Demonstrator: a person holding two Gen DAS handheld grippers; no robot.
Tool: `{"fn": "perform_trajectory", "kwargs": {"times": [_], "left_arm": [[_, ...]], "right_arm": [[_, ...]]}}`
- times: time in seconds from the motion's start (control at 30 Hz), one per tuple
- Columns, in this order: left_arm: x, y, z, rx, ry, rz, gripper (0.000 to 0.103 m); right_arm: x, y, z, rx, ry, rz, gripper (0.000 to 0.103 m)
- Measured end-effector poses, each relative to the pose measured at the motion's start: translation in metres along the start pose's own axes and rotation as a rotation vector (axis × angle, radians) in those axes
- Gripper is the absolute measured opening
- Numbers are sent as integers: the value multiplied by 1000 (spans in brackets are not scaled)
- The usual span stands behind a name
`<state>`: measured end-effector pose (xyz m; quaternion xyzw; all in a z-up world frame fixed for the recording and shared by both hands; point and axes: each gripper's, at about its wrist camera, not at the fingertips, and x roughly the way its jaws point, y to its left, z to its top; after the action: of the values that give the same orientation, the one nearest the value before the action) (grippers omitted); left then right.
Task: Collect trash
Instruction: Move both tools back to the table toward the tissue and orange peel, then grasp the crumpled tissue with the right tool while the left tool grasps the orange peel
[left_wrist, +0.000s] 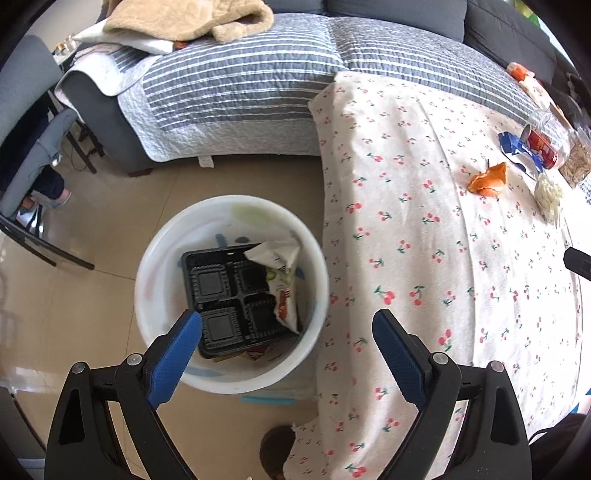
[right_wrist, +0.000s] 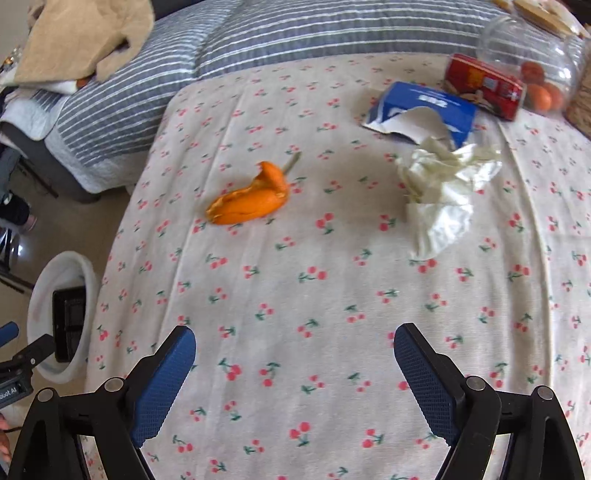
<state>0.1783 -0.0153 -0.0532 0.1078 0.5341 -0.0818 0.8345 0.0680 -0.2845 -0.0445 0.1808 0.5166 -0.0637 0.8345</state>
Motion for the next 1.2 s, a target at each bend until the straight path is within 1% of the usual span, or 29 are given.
{"fn": "perform_trajectory", "kwargs": {"times": [0.17,0.3,0.43,0.63,0.7,0.8,0.87,0.93,0.97,1.0,1.13,1.2], "left_arm": [[1,-41,17,32,-18,-43,95],[9,-72,33,73,-22,-76,95],[20,-102,52,112,-22,-129,95],[32,-147,77,171,-51,-163,95],[36,-156,83,180,-58,-183,95],[44,-166,91,193,-64,-201,95],[49,-169,94,199,-65,-216,94],[54,-171,98,207,-66,-232,93],[57,-173,100,212,-68,-241,91],[59,-174,101,217,-69,-249,90],[63,-181,105,240,-76,-287,83],[65,-186,107,252,-82,-295,77]], "right_arm": [[-1,-35,11,80,-2,-35,91],[4,-57,20,122,5,-59,91],[13,-75,33,133,14,-80,91],[30,-85,50,121,31,-66,91],[39,-87,55,133,44,-53,87],[51,-88,58,145,72,-35,78],[57,-89,60,145,88,-39,66],[61,-88,61,131,94,-58,57],[62,-86,63,116,87,-73,48],[61,-86,63,102,84,-83,43],[54,-94,63,105,69,-71,33],[48,-98,62,104,61,-69,33]]}}
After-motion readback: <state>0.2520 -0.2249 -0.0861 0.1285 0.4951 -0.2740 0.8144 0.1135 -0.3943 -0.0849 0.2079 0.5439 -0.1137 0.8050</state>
